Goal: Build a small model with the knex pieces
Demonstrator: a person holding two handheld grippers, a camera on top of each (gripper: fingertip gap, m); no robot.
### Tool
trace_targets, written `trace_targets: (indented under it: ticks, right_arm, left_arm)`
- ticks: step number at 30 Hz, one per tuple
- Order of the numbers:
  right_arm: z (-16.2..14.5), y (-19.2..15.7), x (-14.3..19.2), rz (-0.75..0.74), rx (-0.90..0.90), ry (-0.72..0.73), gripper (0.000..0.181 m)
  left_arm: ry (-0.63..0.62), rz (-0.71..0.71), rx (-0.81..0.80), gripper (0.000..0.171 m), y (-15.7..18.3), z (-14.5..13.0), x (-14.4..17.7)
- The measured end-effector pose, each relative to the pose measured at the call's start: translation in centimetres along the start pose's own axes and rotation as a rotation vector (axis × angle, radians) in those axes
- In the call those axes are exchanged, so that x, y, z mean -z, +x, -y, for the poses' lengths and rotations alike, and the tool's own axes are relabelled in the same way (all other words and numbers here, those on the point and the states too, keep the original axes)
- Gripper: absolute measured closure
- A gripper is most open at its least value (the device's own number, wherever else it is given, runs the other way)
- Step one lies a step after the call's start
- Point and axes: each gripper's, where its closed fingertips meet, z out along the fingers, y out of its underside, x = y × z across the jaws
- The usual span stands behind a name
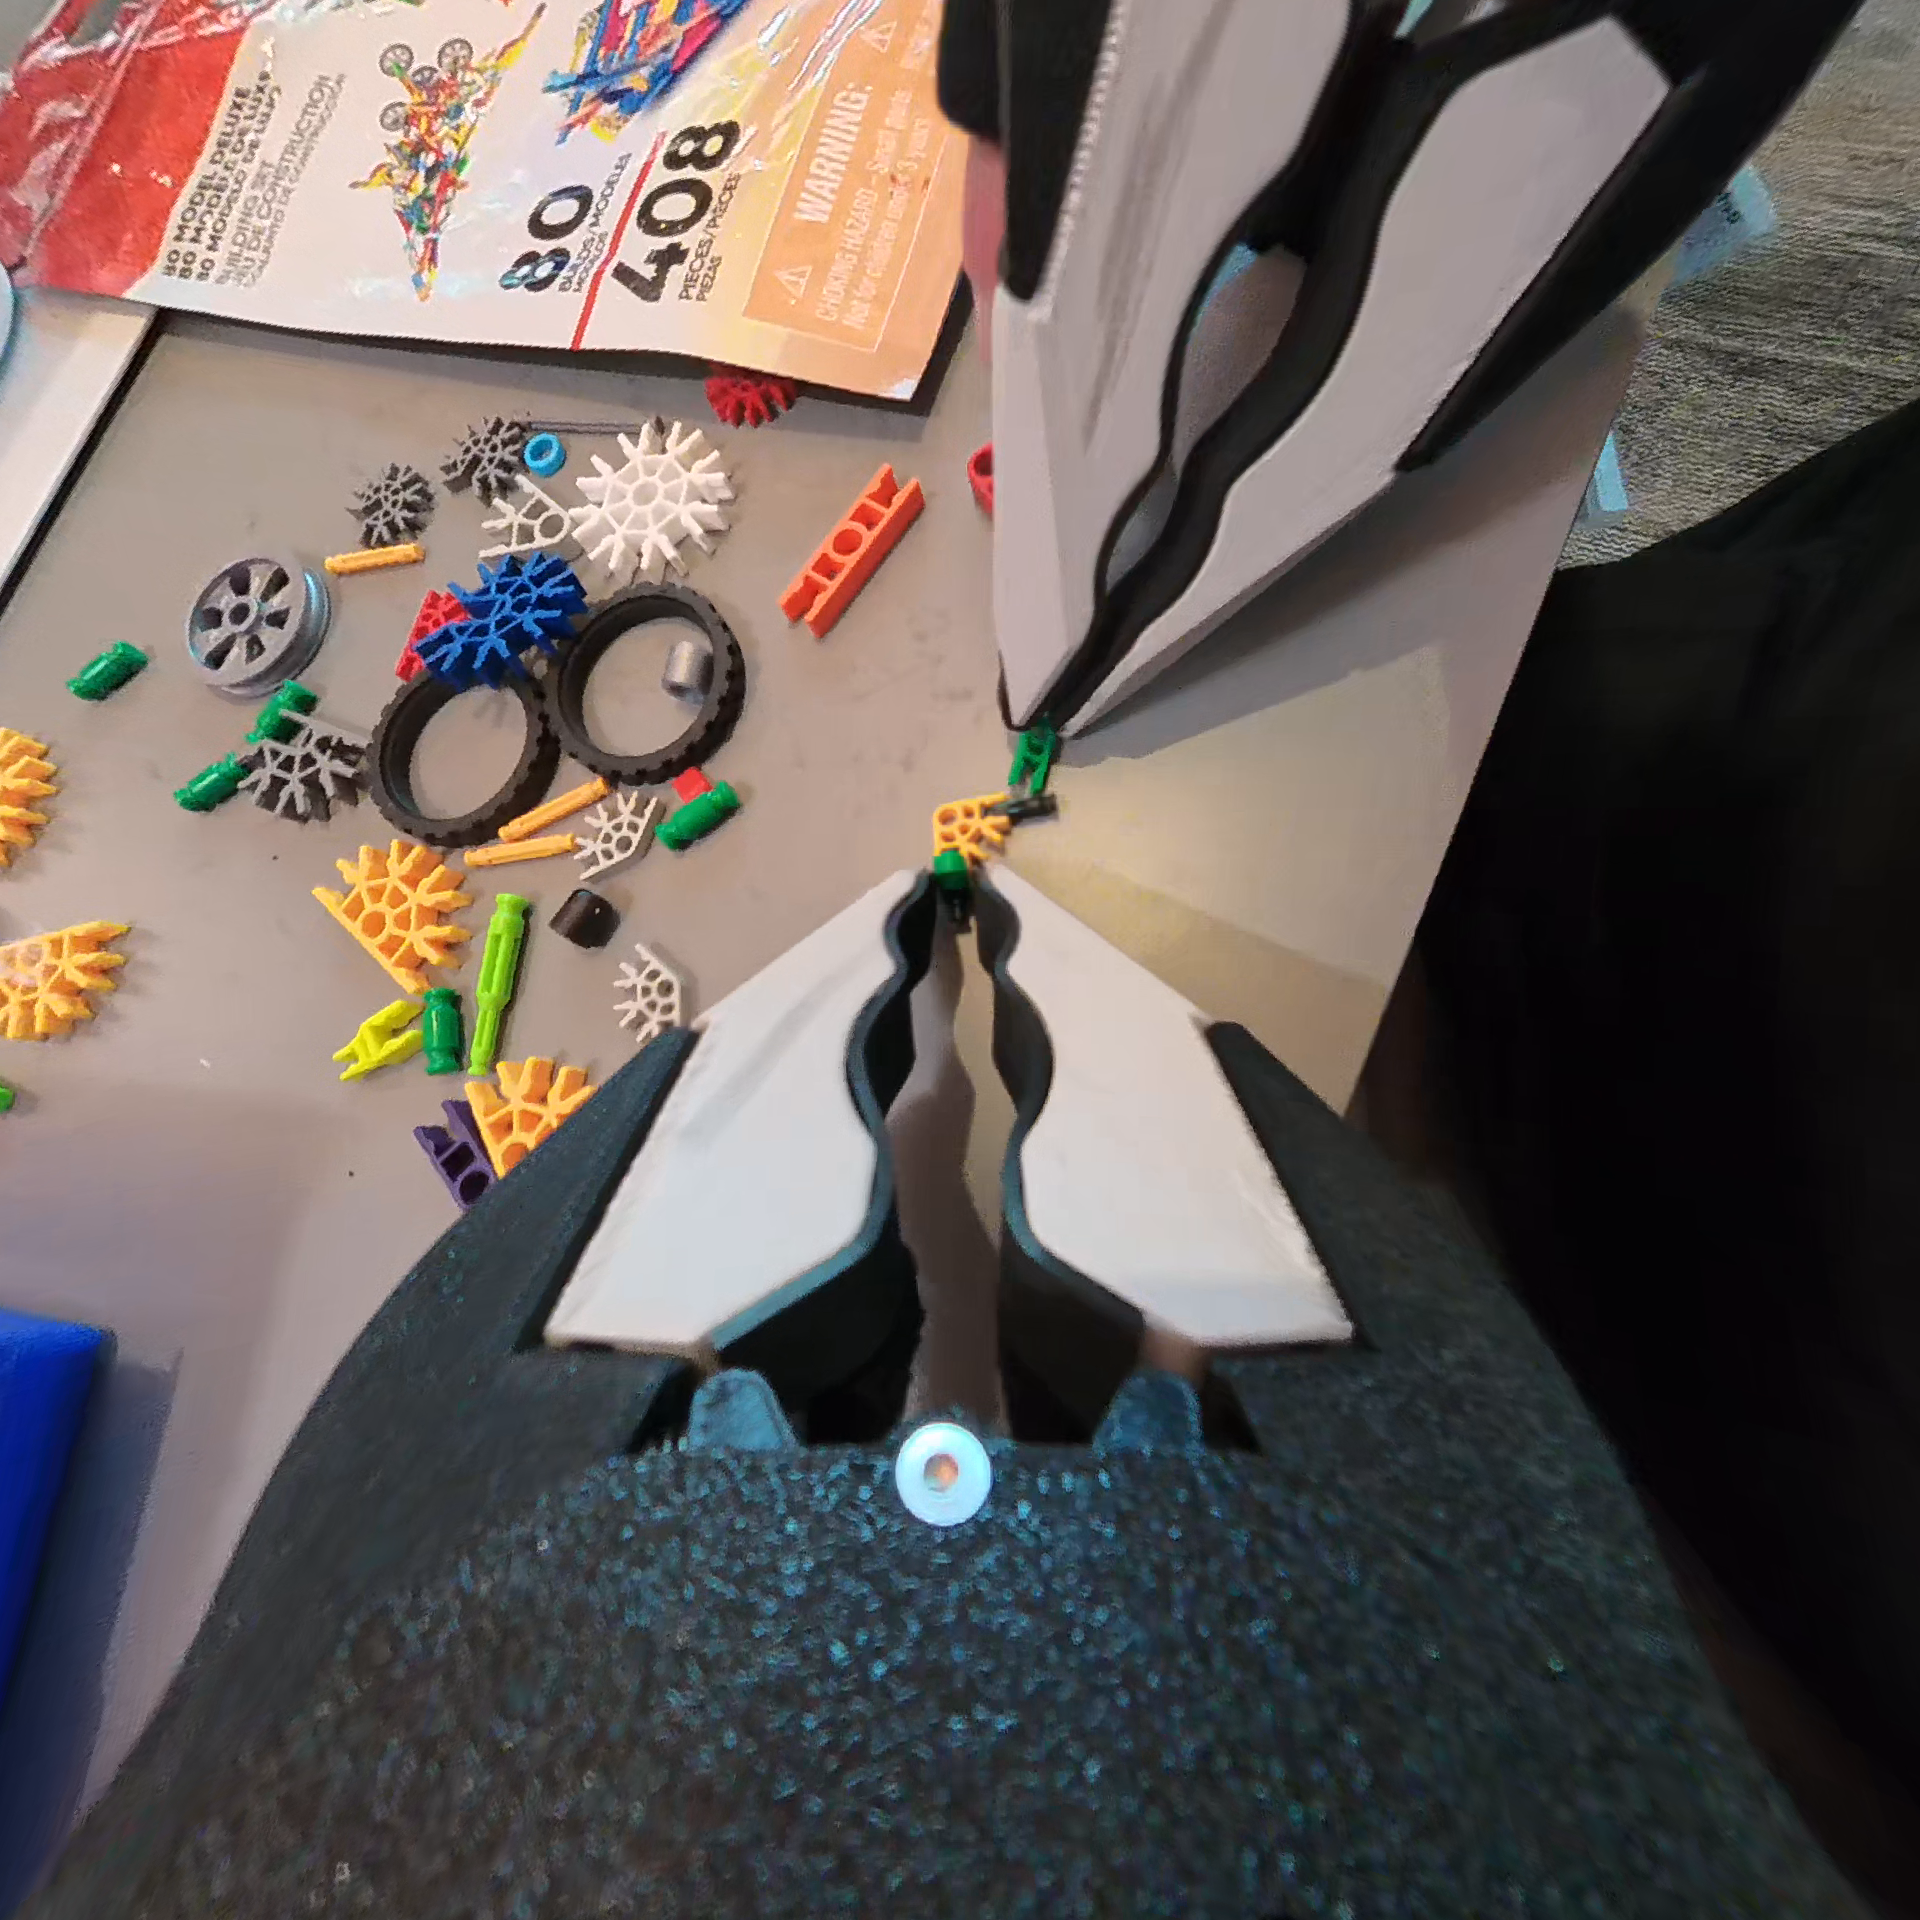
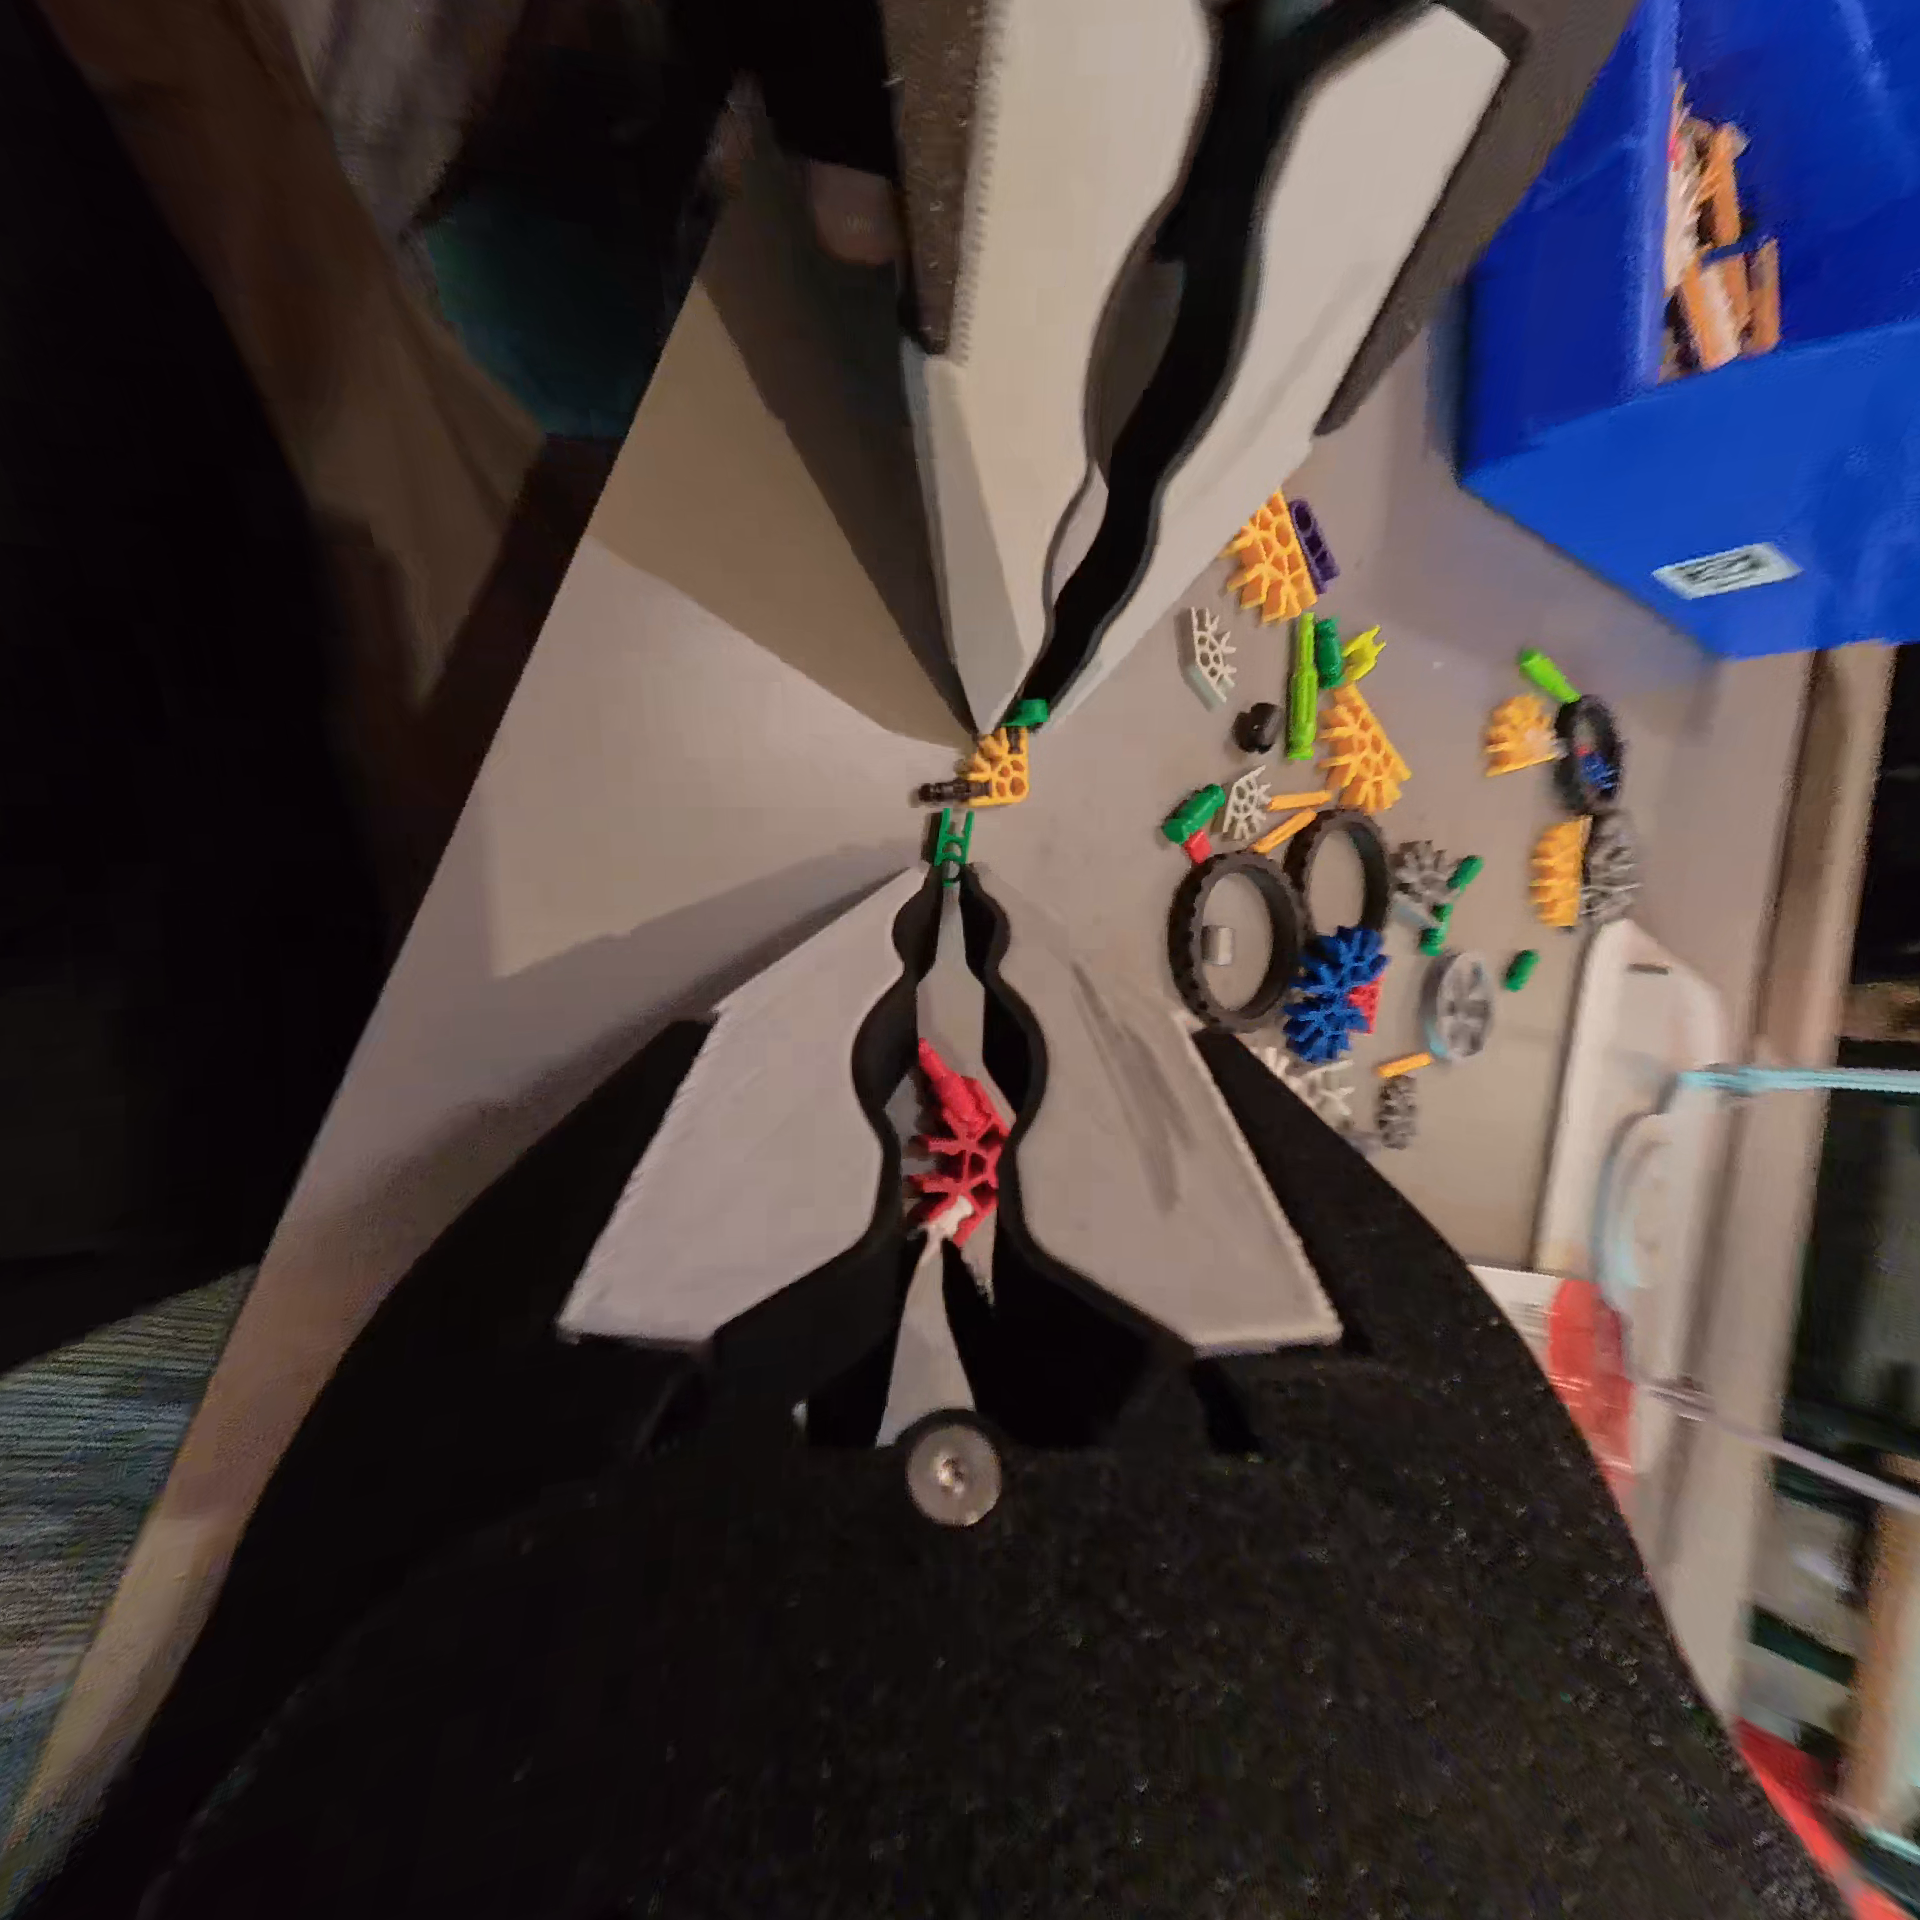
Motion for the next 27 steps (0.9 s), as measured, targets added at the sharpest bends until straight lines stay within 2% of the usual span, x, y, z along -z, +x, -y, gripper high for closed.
trace_targets:
  ticks: [10, 19, 27]
  right_arm:
    - [0.05, 0.75, -0.20, -0.238, 0.316, -0.012, 0.179]
    - [0.02, 0.92, -0.27, -0.291, 0.414, -0.001, 0.179]
    - [0.07, 0.91, -0.28, -0.298, 0.419, 0.005, 0.180]
  left_arm:
    - [-0.005, -0.051, 0.077, 0.167, -0.35, 0.10, -0.22]
    - [0.007, -0.084, 0.115, 0.168, -0.62, 0.23, -0.23]
    - [0.007, -0.110, 0.148, 0.168, -0.55, 0.28, -0.26]
